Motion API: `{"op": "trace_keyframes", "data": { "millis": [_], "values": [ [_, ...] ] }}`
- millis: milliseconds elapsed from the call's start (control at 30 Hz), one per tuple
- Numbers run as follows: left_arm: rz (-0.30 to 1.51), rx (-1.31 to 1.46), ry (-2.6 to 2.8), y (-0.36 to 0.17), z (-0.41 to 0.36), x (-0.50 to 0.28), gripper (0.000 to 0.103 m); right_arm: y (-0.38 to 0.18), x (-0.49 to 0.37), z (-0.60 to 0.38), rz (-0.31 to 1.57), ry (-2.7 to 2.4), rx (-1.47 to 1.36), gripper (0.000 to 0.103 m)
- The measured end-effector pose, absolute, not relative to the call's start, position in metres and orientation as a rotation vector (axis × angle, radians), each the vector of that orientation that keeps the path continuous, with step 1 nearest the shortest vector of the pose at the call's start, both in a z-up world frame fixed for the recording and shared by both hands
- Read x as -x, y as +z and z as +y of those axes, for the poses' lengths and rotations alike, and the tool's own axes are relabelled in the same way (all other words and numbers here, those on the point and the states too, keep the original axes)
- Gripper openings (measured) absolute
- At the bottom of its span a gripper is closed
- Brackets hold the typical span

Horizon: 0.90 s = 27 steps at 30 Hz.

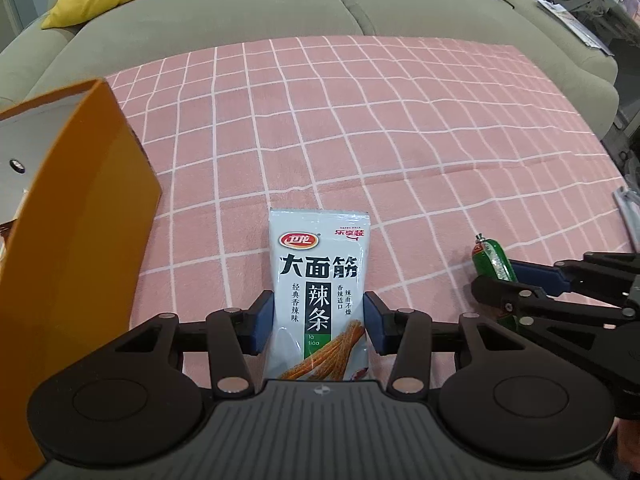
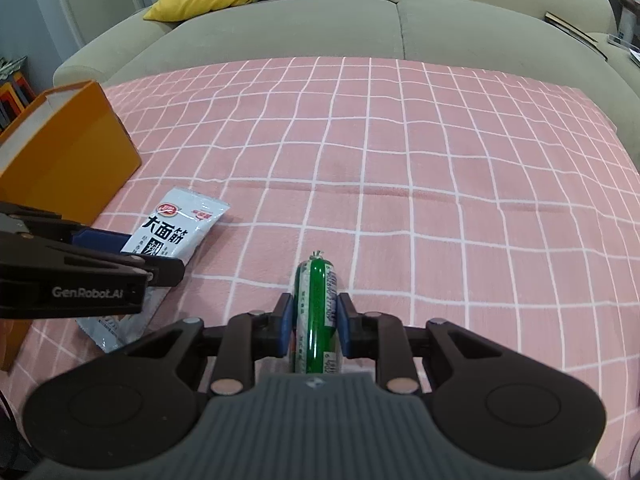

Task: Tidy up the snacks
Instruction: 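Carry the spicy-strip packet and sausage stick over the box and release them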

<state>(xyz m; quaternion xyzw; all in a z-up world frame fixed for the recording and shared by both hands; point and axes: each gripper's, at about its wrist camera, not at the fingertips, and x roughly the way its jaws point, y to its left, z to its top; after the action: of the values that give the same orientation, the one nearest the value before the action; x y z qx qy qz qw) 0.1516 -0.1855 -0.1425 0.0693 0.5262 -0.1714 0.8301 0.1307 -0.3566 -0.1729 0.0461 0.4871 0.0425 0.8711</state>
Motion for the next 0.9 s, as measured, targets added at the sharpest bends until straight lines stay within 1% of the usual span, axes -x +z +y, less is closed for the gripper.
{"op": "trace_keyframes", "data": {
  "millis": [233, 500, 900],
  "values": [
    [1.079, -0.161, -0.431, -0.106, -0.175, -0.131, 0.053, -0.150, -0.115, -0.346, 0.994, 0.090, -0.153, 0.019],
    [1.010, -0.142, -0.451, -0.066, -0.144, -0.118, 0.053, -0.122, -0.101, -0.317, 0.955, 0.150, -0.210, 0.019],
    [0.900, -0.130, -0.361, -0.006, -0.063, -0.116, 0.053, -0.068, -0.108, -0.237, 0.839, 0.324, -0.156, 0.019]
  ]
}}
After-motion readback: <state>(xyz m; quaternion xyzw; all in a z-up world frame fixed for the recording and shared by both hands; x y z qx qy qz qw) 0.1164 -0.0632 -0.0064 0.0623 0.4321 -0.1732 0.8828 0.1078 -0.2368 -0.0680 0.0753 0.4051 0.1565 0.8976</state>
